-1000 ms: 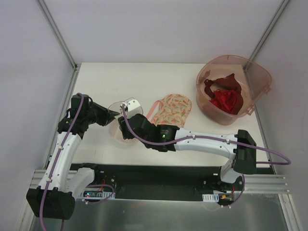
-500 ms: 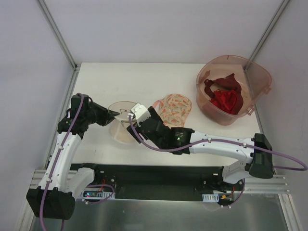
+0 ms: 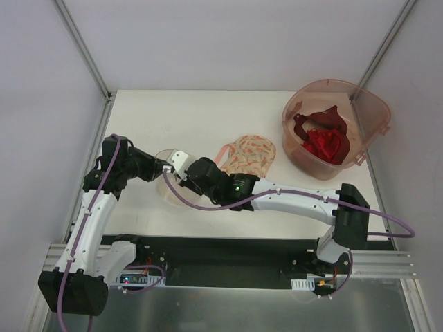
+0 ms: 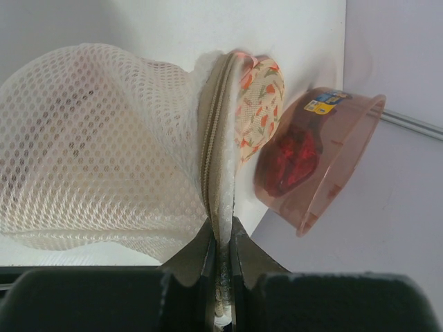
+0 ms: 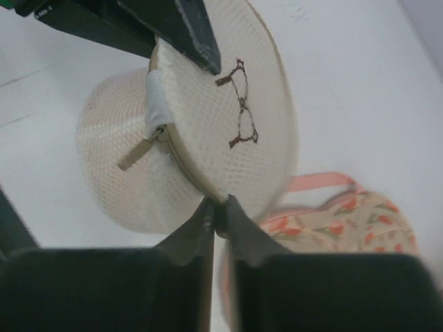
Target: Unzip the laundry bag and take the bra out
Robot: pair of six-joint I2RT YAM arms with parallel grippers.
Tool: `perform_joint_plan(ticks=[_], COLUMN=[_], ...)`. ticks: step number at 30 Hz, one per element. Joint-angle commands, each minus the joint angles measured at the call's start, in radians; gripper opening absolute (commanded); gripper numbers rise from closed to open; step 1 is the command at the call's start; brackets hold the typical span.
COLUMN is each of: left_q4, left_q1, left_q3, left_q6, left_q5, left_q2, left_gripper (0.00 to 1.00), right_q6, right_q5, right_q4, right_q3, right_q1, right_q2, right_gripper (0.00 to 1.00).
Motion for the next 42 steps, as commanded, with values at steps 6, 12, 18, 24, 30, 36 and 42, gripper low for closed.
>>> perform_joint_plan(ticks=[6,12,18,24,30,36,42], left_q4=[-0.032,-0.032,0.013,0.334,0.441,0.438,0.433], left_q1=[0.006,0.008,0.006,-0.004,-0.006,-0.015,-0.024], left_q3=[0.067,0.154,0.199,0.019,-0.06,-0.08,-0.127], left_q6=[-0.044,0.44,0.877,1.147,1.247,1.362,1.525], left_q5=[0.058,0.049,0.138,0.463,0.587,0.588,0.644], left_q2=[0.016,0.043,0.012,-0.186,-0.33,-0.318,-0.333], left_gripper=[0.49,0.99,0.99,0.94,0.97,0.93,0.89], right_q6=[-0.038,-0.124,-0.239,-0.233,-0.204,-0.196,-0.193], right_q5=[-0.164,-0.514,-0.693,-0.77,-0.873,-0.92,-0.939], right_q4=[0.007,-0.071,-0.201,-0.29,-0.33,-0.35,-0.373], right_q3=[0.007,-0.057,-0.033,0.061,0.099,0.119,0.139], right_q1=[-0.063,-0.212,-0.317,-0.352,-0.364,-0.374,-0.384], right_q2=[-0.09,-0.213,-0.228,-0.182,-0.151,-0.147,-0.142], right_gripper=[0.01,0.01,0.01,0.01,0.01,0.01,0.01])
